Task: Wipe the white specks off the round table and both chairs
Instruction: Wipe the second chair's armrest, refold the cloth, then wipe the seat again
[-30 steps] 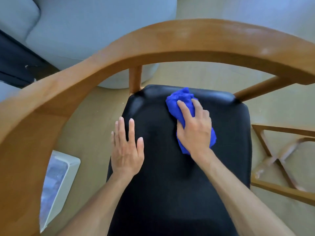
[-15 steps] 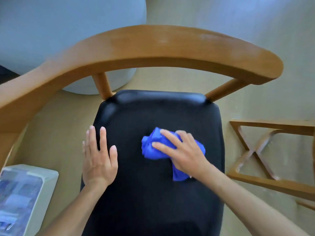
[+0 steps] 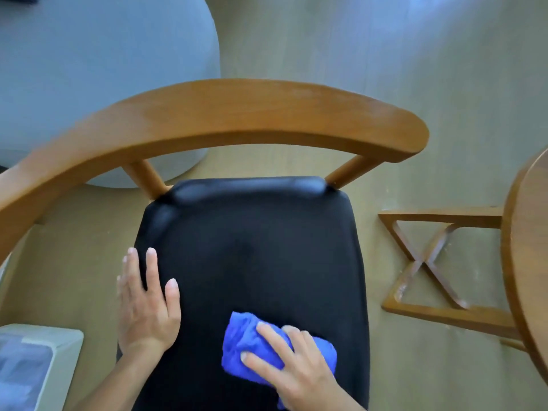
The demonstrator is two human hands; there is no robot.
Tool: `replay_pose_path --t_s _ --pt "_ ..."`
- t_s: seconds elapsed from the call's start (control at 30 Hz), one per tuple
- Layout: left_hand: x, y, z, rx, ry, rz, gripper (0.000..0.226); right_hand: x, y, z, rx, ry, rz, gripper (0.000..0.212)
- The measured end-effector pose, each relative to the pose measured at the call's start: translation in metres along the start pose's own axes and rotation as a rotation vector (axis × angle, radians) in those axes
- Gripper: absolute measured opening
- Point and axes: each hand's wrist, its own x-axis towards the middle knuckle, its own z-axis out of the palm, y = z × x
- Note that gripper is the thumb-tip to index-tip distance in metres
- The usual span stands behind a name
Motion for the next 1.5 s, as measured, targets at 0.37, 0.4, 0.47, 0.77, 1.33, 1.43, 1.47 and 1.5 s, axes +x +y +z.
replay_pose_path --t_s 0.37,0.4,0.47,0.77,1.33,1.43,1.47,1.5 --pt "-0.003 -0.001 0.003 -0.014 0.050 0.023 0.065 0.141 0.151 -0.024 -0.139 0.264 0.591 0.064" --pt "-0.002 0.000 0.003 -0.017 0.053 0.025 0.065 0.145 0.153 -0.024 -0.145 0.306 0.674 0.064" --pt "-0.002 0.000 0.003 -0.020 0.059 0.029 0.065 0.140 0.147 -0.023 -0.112 0.387 0.794 0.061" --pt "-0.004 0.000 0.004 0.005 0.066 0.032 0.066 0.097 0.127 -0.027 0.192 0.484 1.225 0.051" --pt "-0.003 -0.002 0.005 -0.012 0.075 0.034 0.064 0.041 0.081 -0.025 -0.041 0.018 -0.222 0.035" --pt "-0.004 -0.003 0.005 -0.009 0.086 0.044 0.063 0.090 0.165 -0.042 -0.133 0.187 0.204 0.050" --pt "-0.004 -0.002 0.005 -0.007 0.089 0.047 0.063 0.098 0.177 -0.046 -0.097 0.188 0.343 0.055" --pt "-0.004 -0.002 0.004 -0.004 0.088 0.048 0.063 0.100 0.180 -0.045 -0.041 0.172 0.434 0.059"
